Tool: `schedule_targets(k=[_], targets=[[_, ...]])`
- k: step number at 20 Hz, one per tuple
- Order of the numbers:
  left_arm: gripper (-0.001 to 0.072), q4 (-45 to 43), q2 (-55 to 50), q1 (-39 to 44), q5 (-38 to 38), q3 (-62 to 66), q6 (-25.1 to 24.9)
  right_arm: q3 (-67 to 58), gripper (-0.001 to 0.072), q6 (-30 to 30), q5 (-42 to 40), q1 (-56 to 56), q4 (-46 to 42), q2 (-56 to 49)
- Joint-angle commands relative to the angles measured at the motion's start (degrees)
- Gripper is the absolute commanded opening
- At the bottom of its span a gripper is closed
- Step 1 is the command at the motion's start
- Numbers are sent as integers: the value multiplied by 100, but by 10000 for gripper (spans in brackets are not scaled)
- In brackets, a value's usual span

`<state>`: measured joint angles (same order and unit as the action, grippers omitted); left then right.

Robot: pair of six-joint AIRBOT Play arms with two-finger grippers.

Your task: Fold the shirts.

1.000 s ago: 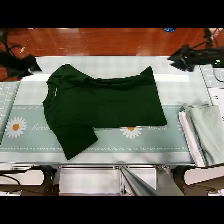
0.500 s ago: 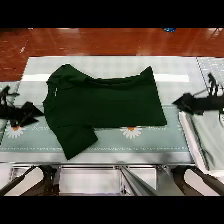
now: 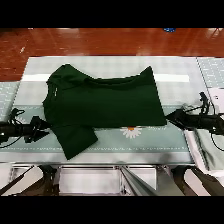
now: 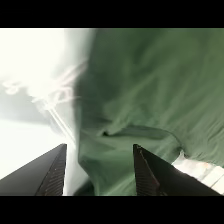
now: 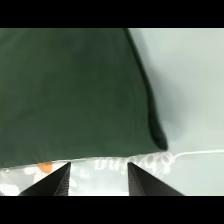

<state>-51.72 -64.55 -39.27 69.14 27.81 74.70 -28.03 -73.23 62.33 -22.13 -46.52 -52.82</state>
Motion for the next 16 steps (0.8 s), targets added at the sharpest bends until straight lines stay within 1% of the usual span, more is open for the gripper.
schedule_targets(k=[1,3,5,6,7,8,10,11,13,16], targets=[[504,284,-293,44,-323,-63,-76,55,414,26,20,-2,212,31],[504,529,-378,345,-667,-63,-70,52,414,22,-26,-2,348,28],[501,769,-520,826,-922,-55,-50,52,413,-42,-168,-2,496,31],[458,782,-616,1080,-1003,-2,-37,50,413,-42,-254,-2,573,31],[212,780,-717,1298,-1001,90,-33,33,413,-39,-317,-4,546,28],[24,782,-761,1445,-975,188,-79,11,413,-44,-328,-85,498,28],[19,765,-748,1598,-874,389,-81,13,413,-225,-332,-507,240,31],[19,763,-748,1602,-774,472,-109,15,413,-365,-345,-728,-70,28],[19,761,-745,1602,-640,575,-201,79,413,-850,-280,-964,-804,24],[19,763,-748,1604,-632,579,-225,393,413,-765,-203,-955,-667,4]])
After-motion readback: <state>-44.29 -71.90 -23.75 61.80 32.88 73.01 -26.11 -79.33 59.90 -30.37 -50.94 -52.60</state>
